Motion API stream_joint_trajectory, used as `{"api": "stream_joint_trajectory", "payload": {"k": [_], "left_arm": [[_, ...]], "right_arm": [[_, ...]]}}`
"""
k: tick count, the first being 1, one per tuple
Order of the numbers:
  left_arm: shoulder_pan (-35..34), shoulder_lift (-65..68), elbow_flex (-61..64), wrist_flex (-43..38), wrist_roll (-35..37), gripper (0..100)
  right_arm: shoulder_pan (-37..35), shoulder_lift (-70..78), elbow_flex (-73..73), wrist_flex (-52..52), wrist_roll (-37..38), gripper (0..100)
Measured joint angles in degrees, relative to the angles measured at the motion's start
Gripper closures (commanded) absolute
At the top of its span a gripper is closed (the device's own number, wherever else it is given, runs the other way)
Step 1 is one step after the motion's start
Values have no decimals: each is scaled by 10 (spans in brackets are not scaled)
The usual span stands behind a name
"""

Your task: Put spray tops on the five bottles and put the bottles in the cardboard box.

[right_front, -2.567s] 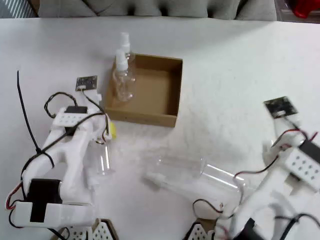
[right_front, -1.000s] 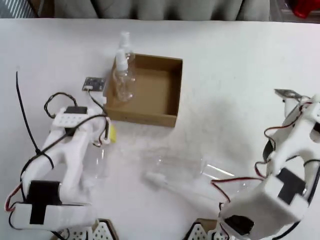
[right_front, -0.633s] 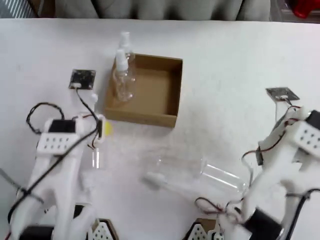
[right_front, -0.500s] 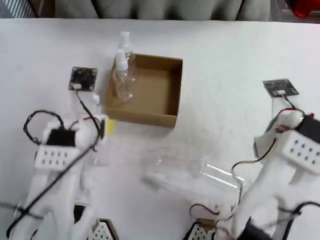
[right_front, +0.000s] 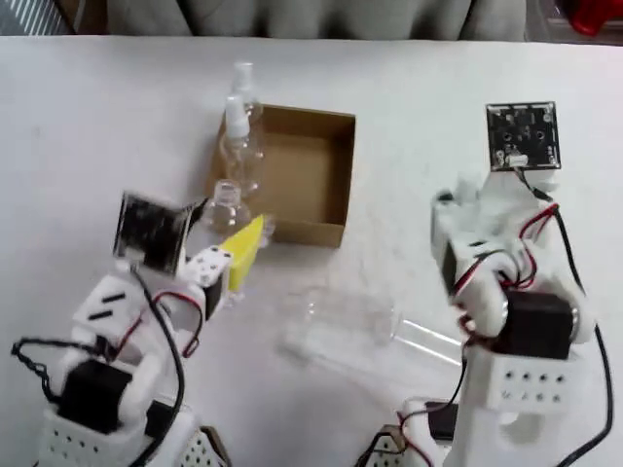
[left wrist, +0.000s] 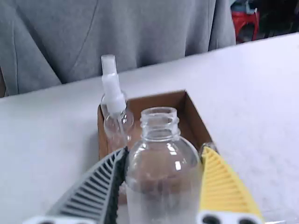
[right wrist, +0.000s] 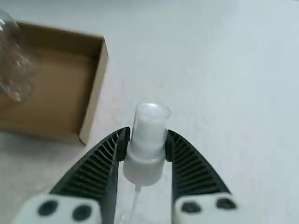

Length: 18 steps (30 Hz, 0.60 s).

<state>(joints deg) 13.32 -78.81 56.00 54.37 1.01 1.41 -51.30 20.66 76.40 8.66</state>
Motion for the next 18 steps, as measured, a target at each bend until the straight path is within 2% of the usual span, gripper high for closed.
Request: {"api": "stream_joint_trajectory", "payload": {"k": [7, 11, 14, 18], "left_arm": [[29, -121, 132, -118, 0, 977], [33, -212, 205, -161, 0, 977], [33, -249, 220, -178, 0, 977], [32, -252, 221, -207, 0, 979]], "right_arm": [[-50, -96, 1, -85, -11, 983], [-103, -197, 15, -93, -55, 984], [-146, -244, 25, -113, -77, 984], [-207, -269, 35, -207, -83, 984]]}}
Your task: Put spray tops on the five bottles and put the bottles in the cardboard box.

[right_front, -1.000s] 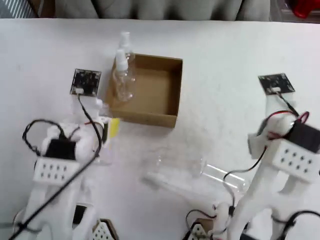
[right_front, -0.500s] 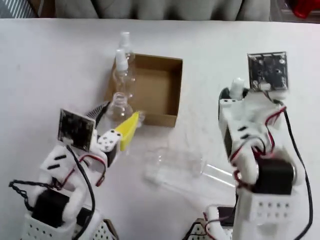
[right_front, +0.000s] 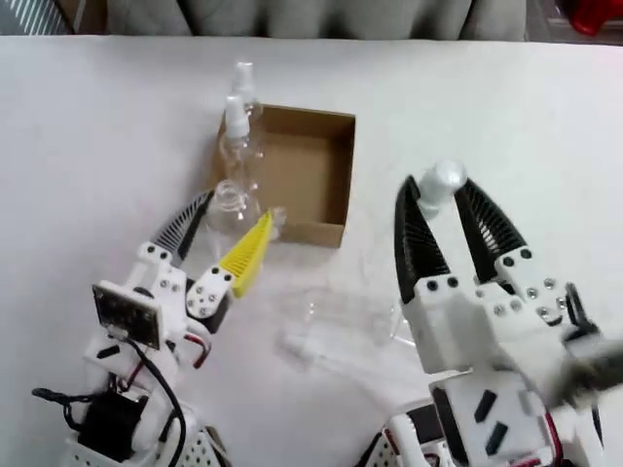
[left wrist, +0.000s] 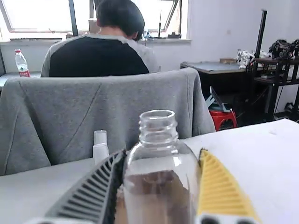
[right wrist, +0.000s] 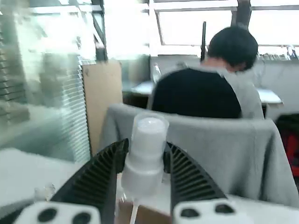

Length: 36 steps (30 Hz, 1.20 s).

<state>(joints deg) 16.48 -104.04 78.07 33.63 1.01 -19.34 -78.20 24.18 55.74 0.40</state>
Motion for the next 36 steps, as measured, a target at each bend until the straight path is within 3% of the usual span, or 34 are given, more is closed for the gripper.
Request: {"api": "stream_joint_trajectory", "payload": {"k": [4, 8, 20, 36], "left_arm": [[12, -1, 0, -28, 0, 979], [44, -1, 32, -37, 0, 979], [69, 0, 169, -118, 0, 979], [23, 0, 191, -147, 0, 979]], "right_arm": [[-61, 4, 0, -154, 0, 984], [-76, 50, -1, -275, 0, 983], [-122, 142, 10, -297, 0, 983], [-135, 126, 133, -363, 0, 983]]}}
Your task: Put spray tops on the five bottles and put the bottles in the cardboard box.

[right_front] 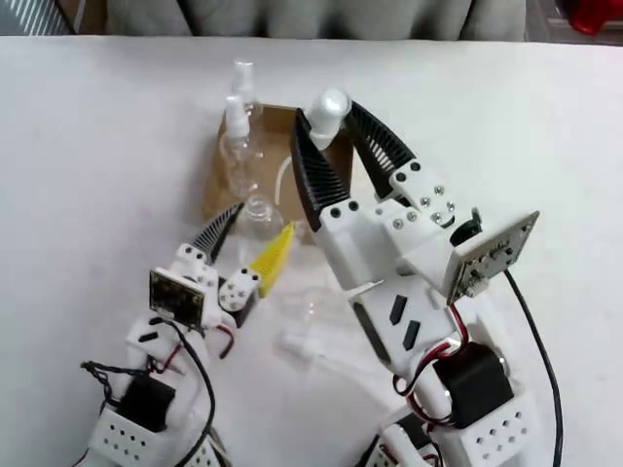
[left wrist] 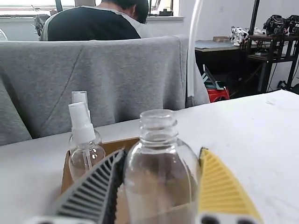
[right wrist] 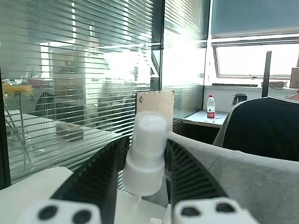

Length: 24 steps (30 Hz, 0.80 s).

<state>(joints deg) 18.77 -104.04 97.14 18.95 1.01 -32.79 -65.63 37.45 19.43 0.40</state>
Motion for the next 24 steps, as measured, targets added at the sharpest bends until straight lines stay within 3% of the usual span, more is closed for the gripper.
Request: {"api": "stream_joint_trajectory", "payload": {"k": [7, 24], "left_arm": [[-1, 0, 0, 0, 0, 979], [0, 0, 0, 0, 0, 979]], "right_arm": [[0, 24, 0, -49, 0, 984], [-33, 53, 7, -54, 0, 984]]}}
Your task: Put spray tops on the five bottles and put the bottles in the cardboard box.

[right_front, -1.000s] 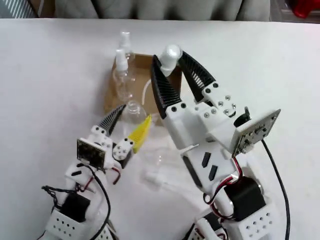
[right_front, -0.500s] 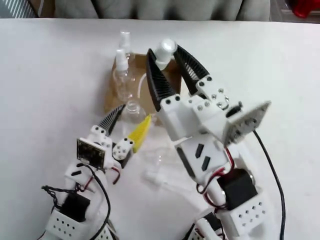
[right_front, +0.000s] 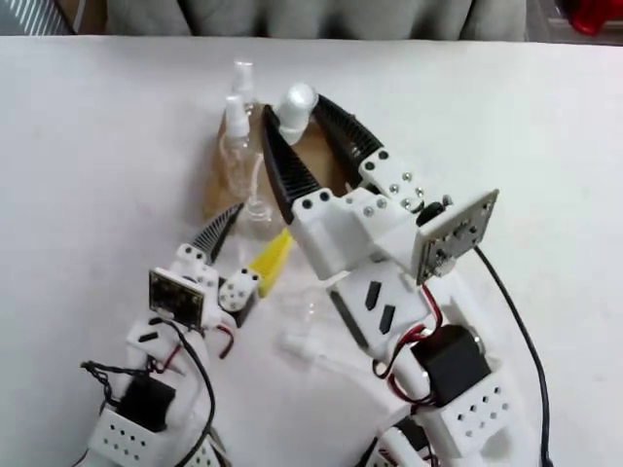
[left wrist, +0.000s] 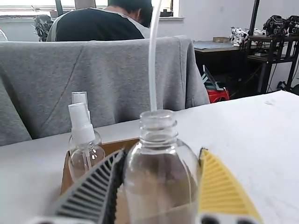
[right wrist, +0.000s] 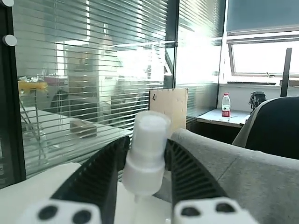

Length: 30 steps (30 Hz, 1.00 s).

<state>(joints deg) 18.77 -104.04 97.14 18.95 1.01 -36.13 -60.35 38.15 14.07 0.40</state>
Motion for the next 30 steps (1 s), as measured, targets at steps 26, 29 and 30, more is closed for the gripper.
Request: {"api": "stream_joint_trajectory", "payload": {"k": [26, 29, 30], "left_arm": [[2, 0, 0, 0, 0, 979], [3, 0, 0, 0, 0, 979], [3, 0, 0, 0, 0, 979]], "right_arm": [[-3, 8, 35, 124, 0, 953], [-12, 29, 35, 142, 0, 835], [-20, 38, 35, 152, 0, 797]]}}
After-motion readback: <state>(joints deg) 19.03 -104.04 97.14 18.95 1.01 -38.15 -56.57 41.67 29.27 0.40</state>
